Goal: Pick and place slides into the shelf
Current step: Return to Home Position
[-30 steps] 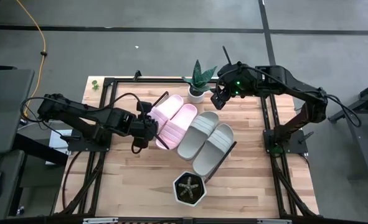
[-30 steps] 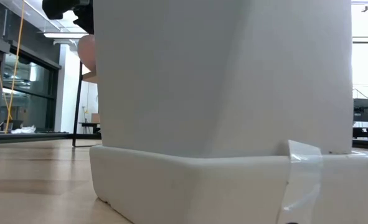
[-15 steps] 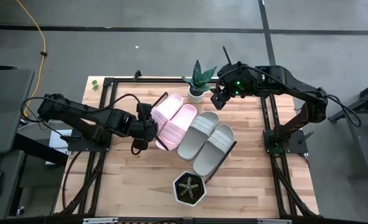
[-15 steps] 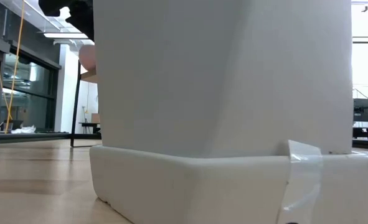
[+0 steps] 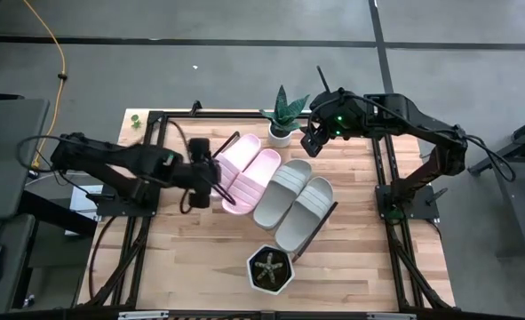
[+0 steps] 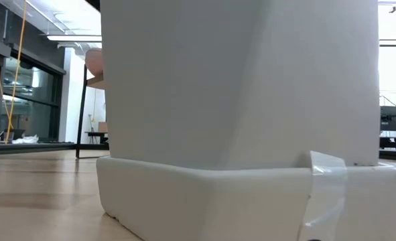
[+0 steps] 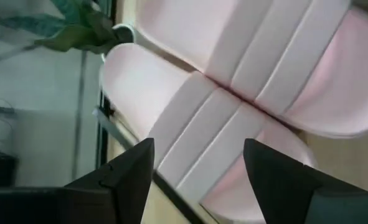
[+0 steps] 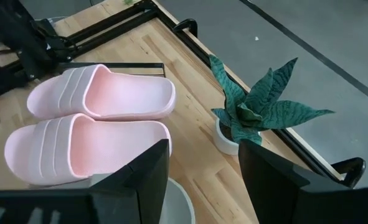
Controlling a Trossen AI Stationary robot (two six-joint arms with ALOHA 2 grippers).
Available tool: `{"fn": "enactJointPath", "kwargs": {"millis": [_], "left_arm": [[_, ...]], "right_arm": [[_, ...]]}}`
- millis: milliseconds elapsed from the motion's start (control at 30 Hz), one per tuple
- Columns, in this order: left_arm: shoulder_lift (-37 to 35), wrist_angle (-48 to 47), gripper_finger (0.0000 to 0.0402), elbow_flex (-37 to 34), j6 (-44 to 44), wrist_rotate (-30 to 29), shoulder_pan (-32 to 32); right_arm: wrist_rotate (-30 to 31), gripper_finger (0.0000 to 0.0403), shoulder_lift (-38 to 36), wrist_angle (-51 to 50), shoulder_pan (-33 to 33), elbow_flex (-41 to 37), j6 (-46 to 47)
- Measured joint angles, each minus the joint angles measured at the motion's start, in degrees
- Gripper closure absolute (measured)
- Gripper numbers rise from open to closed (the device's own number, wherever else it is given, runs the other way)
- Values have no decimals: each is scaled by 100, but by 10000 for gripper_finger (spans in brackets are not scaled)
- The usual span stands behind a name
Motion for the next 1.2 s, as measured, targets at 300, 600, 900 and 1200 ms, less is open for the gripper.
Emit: {"fn": "enactJointPath", "kwargs": {"millis": [300,600,900,1200], "left_arm": [[-902,89,165,530,-1645,921,0],[-1826,584,193,536,-2435,922,-4],[-2706,1131,379,-98,-2208,407,0],[-4187,3425,396,-2651,-2265,320,0]], "right_arm": [[-228,220,-539,-281,194,-2,-795],[-212,304,-2259,206,370,-645,-656],[-618,392,-4138,3310,439,-4065,-165],[-760,402,-4819,5643,437,-6515,284]]}}
